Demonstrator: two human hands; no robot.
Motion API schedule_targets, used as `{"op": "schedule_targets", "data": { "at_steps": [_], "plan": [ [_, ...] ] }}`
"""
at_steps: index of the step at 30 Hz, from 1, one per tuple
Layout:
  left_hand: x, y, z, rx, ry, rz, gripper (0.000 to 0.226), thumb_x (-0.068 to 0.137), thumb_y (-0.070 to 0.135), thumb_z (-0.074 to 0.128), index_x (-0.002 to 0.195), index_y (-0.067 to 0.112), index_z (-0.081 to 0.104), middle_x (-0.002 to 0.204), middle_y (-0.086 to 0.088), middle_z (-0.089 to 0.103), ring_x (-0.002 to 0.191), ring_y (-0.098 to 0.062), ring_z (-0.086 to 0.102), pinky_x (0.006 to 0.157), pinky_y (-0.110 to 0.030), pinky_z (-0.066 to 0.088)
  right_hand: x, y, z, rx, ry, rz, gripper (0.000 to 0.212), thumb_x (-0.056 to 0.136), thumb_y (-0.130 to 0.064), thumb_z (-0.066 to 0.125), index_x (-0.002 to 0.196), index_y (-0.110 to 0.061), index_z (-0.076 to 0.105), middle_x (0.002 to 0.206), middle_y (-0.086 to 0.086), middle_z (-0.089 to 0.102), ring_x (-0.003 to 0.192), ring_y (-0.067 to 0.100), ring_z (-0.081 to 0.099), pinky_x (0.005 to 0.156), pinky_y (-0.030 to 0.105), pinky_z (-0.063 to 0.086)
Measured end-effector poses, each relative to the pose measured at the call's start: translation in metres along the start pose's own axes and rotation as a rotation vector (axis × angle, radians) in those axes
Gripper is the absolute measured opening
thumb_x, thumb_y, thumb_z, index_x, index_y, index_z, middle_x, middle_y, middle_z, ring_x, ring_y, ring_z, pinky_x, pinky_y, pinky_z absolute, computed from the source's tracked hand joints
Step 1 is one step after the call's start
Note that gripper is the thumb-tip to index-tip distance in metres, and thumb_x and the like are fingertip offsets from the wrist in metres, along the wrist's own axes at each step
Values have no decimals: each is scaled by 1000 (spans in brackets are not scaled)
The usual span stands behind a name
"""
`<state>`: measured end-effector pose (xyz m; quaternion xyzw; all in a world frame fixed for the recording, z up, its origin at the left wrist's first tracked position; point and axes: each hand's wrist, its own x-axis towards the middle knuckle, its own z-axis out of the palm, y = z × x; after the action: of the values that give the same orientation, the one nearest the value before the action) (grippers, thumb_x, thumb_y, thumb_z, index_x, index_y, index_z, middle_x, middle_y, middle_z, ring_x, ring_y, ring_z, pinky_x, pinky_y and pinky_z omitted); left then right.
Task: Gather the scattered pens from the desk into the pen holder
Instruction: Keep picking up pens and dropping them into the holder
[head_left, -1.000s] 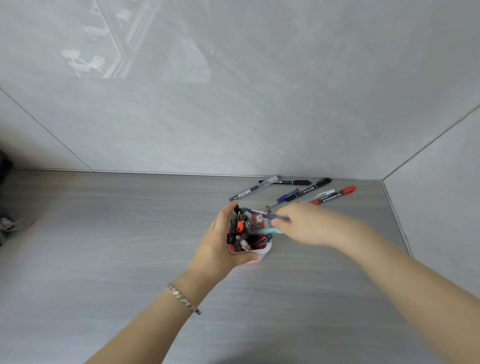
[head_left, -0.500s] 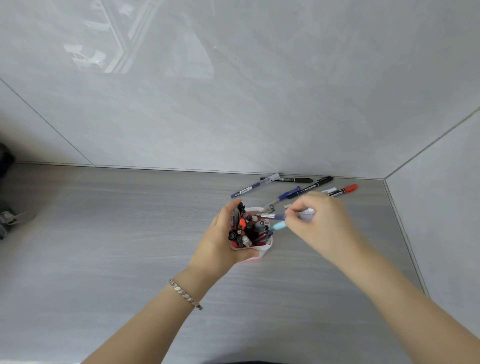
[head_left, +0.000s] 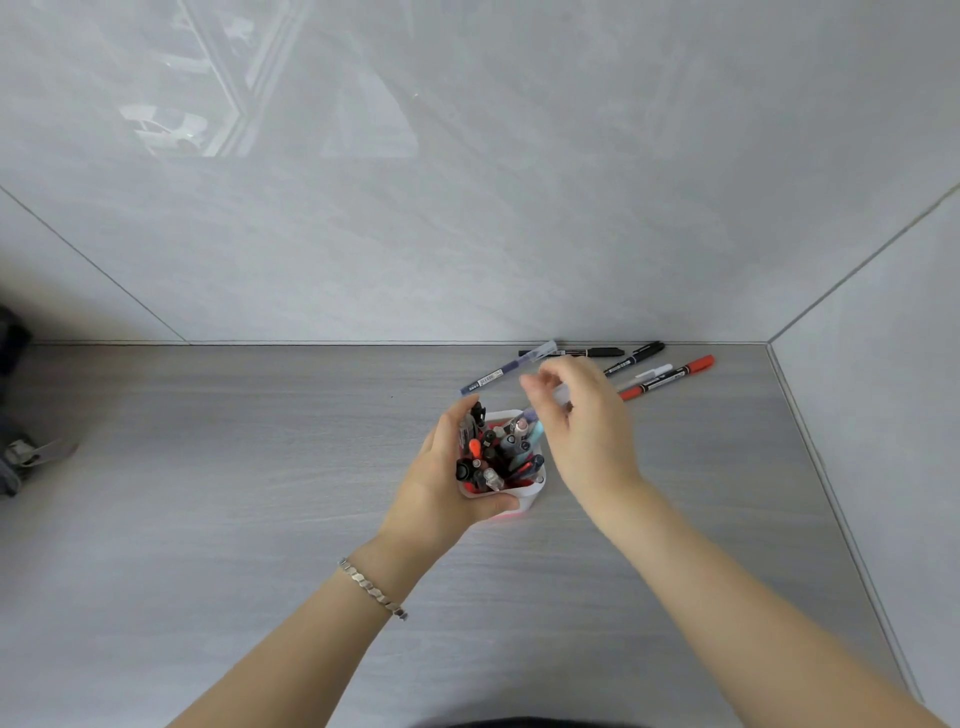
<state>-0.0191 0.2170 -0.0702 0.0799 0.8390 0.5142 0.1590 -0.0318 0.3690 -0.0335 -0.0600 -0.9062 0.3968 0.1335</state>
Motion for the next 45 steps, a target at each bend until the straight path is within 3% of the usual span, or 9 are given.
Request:
{"op": "schedule_targets", "data": {
  "at_steps": [3,10,17,23,26,30,34,40,45],
  "plan": [
    [0,0,0,2,10,7,97,56,12,85,132,33,28,128,7,48,112,-6,48,80,4,35,-3,6,-6,11,-37,-120,44,91,-31,27,93,-10,65,90,9,67,92,24,54,85,23,33],
    [-1,0,1,19,16,29,97,56,16,86,131,34,27,132,6,47,120,-13,47,94,-23,38,-17,6,0,300,-75,-150,29,86,-24,48,103,-12,68,97,5,71,90,14,64,84,23,51],
    [0,1,-1,9,13,34,96,55,23,86,131,34,29,126,9,50,115,-13,52,92,-30,47,-34,10,15,-213,-277,-271,64,93,-51,14,128,-13,50,144,-2,44,141,20,13,114,44,9],
    [1,3,-1,56,-6,77,94,54,18,86,121,42,24,120,9,47,104,0,53,82,-3,41,-52,26,9,-445,-355,-285,70,89,-61,8,142,-17,20,153,-6,8,141,23,-1,114,45,6],
    [1,3,0,45,-4,56,95,54,17,86,125,38,27,124,6,48,108,-8,52,83,-5,41,-41,18,3,-260,-466,-272,80,82,-68,8,143,-18,19,151,-5,-2,141,17,-6,116,38,0],
    [1,4,-1,37,-10,-1,97,55,15,86,131,33,29,121,12,45,110,-5,45,79,8,31,-8,57,-33,-65,-298,-138,44,92,-37,42,127,-11,50,143,7,37,130,14,31,108,12,15],
    [1,6,-1,47,-13,-6,95,55,16,86,124,43,26,114,20,44,106,-3,44,75,11,29,39,145,-61,-397,-223,149,43,79,14,45,117,-3,58,130,21,50,121,37,46,105,36,33],
    [0,10,-2,57,-11,-28,95,54,18,86,118,48,22,117,20,42,107,-2,44,75,11,29,74,188,-61,-756,-434,301,59,87,-1,45,140,-18,27,148,12,32,134,33,31,110,49,22],
    [0,10,-2,67,-17,-35,93,55,21,86,115,52,22,120,17,42,106,-2,45,75,11,30,63,188,-60,-654,-413,236,40,86,-1,52,125,-3,47,129,22,50,116,41,44,99,45,38]
  ]
}}
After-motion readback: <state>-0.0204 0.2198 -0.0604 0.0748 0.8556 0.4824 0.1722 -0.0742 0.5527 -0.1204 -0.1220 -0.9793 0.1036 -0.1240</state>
